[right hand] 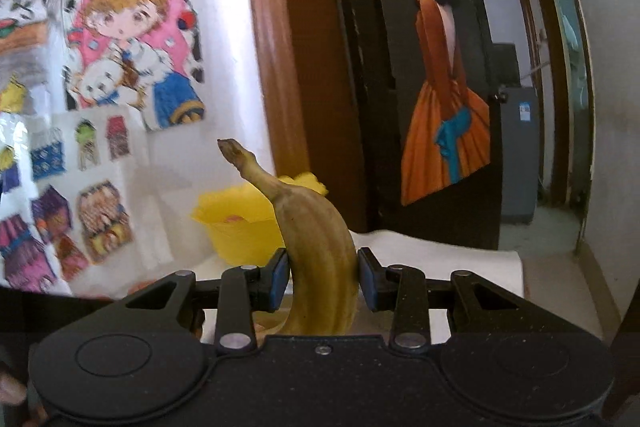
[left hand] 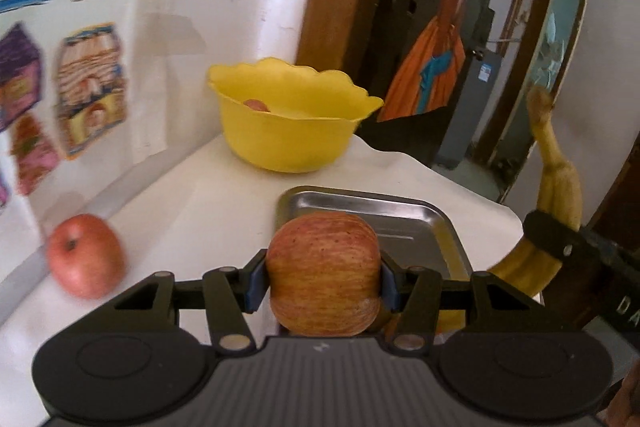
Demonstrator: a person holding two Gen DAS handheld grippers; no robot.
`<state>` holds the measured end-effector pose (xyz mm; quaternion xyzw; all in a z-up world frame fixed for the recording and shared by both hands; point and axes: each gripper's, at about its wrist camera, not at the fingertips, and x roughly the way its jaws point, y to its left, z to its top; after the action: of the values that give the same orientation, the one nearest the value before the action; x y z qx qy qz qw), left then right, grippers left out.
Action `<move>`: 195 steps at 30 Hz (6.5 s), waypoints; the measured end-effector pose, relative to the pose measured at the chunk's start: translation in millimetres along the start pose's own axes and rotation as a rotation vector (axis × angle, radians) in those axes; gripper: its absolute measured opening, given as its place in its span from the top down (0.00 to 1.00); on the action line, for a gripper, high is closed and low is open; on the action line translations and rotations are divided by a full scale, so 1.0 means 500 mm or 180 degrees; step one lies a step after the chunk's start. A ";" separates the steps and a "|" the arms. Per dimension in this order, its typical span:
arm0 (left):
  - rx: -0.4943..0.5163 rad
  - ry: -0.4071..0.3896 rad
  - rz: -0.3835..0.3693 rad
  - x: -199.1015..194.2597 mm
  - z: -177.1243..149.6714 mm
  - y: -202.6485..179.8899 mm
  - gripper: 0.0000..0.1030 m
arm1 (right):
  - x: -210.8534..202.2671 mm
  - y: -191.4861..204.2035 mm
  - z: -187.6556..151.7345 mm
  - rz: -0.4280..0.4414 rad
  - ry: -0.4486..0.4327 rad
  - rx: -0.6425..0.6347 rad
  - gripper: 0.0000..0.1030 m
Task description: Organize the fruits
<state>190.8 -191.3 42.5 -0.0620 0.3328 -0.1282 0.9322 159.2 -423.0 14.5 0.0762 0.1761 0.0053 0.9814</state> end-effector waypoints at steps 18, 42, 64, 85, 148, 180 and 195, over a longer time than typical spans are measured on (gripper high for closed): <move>0.0311 0.0212 0.0091 0.119 0.063 -0.045 0.43 | 0.181 -0.061 0.008 0.0097 0.0424 -0.0044 0.63; 0.0319 0.0401 0.0238 0.176 0.084 -0.046 0.33 | 0.236 -0.062 -0.038 0.0087 0.0754 -0.0136 0.43; 0.0173 -0.0047 0.0340 0.018 0.054 0.034 0.01 | 0.100 0.011 -0.037 -0.0264 0.0595 -0.0056 0.01; 0.0178 -0.0182 0.0431 -0.140 0.013 0.185 0.01 | -0.002 0.170 -0.043 -0.0473 0.0509 -0.0095 0.01; 0.0016 0.0386 0.1063 -0.296 -0.165 0.384 0.01 | -0.098 0.388 -0.198 -0.0110 0.1609 0.0039 0.01; -0.0645 0.0730 0.1067 -0.095 -0.057 0.288 0.01 | -0.031 0.314 -0.201 0.0685 0.1771 0.0124 0.13; -0.0689 0.0877 0.1068 -0.003 0.016 0.264 0.01 | -0.011 0.265 -0.197 0.1219 0.1762 0.0279 0.23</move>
<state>220.8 -64.1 23.3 -0.0873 0.4743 0.0576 0.8741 121.9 -277.5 -54.7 0.1458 0.4185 0.2024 0.8733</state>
